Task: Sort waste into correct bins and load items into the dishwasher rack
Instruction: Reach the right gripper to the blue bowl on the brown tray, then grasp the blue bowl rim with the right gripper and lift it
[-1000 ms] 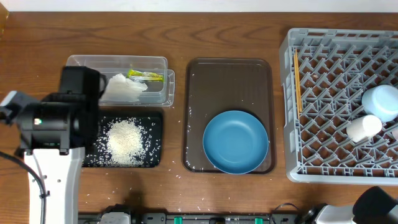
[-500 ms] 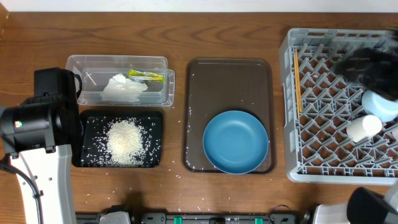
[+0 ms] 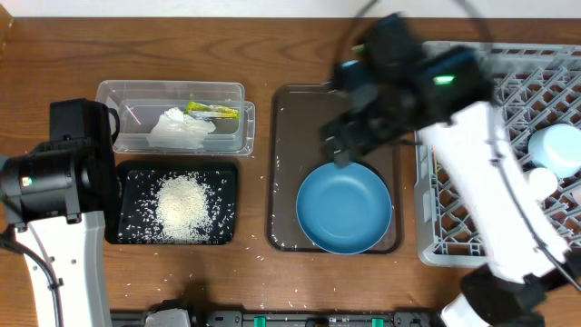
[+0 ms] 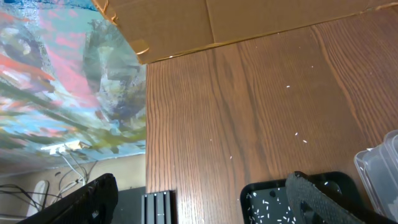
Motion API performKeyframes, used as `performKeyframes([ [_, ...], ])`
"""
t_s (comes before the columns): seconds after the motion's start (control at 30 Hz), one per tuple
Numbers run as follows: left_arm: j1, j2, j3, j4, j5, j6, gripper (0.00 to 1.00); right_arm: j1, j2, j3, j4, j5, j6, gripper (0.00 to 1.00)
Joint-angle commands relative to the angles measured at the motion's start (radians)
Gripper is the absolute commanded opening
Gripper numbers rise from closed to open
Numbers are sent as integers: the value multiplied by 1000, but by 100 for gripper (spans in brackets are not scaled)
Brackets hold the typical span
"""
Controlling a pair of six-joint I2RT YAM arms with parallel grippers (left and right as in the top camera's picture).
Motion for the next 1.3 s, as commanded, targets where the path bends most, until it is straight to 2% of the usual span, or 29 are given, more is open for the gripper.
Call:
performKeyframes([
  [0.0, 4, -2, -1, -11, -12, 2, 89, 69, 40, -2, 43, 51, 22, 99],
  [0.17, 4, -2, -1, -11, -12, 2, 89, 153, 148, -2, 93, 61, 157, 89],
  [0.33, 4, -2, -1, -11, -12, 2, 89, 203, 285, -2, 50, 186, 364, 79],
  [0.67, 4, -2, -1, -11, -12, 2, 89, 288, 489, -2, -51, 174, 479, 77],
  [0.93, 4, -2, -1, -10, -12, 2, 89, 356, 502, -18, -32, 192, 554, 77],
  [1.27, 4, -2, -1, -11, -12, 2, 89, 332, 501, -141, 26, 238, 599, 75],
])
